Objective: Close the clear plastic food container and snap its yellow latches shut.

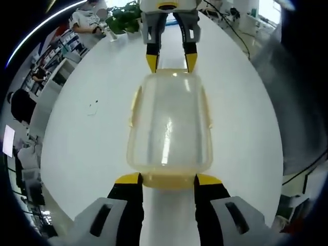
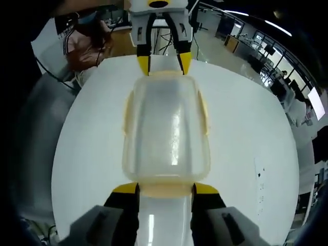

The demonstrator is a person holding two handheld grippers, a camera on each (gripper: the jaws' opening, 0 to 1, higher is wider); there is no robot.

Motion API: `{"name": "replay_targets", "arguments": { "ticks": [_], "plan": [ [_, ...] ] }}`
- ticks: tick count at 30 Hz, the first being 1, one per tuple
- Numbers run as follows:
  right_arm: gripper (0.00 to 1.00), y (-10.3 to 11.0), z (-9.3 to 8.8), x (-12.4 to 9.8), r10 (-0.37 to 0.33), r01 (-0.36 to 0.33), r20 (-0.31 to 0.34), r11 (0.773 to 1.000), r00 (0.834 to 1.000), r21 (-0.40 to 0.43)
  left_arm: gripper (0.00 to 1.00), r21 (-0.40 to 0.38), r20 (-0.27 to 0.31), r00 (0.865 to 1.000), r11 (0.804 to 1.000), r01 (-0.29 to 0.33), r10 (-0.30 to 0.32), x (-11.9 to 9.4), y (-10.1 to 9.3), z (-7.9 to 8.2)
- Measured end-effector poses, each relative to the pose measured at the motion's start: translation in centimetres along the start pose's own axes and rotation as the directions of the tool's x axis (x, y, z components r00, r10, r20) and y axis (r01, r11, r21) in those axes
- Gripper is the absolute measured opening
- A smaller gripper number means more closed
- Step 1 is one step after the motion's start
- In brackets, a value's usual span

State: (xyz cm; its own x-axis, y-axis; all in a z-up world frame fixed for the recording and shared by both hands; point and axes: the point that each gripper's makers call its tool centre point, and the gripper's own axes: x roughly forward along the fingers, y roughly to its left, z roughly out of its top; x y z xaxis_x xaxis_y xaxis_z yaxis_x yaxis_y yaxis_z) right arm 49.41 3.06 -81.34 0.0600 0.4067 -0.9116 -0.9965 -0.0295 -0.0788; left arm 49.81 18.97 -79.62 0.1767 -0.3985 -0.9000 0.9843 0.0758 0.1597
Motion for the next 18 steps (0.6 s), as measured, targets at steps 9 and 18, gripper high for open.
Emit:
{"name": "replay_targets", "arguments": {
  "ticks": [9,18],
  "plan": [
    [0.37,0.0,-2.4,-1.0,-0.003,0.003,0.012,1.000,1.000,-0.006,0.36,-0.005,-0.008,1.000,1.000,-0.021,0.021,1.5,0.0,1.9],
    [0.37,-0.3,-5.8,-1.9,-0.005,0.005,0.005,1.000,1.000,0.018,0.36,0.011,-0.002,1.000,1.000,-0.014,0.014,3.2,0.4,5.1]
  ]
}}
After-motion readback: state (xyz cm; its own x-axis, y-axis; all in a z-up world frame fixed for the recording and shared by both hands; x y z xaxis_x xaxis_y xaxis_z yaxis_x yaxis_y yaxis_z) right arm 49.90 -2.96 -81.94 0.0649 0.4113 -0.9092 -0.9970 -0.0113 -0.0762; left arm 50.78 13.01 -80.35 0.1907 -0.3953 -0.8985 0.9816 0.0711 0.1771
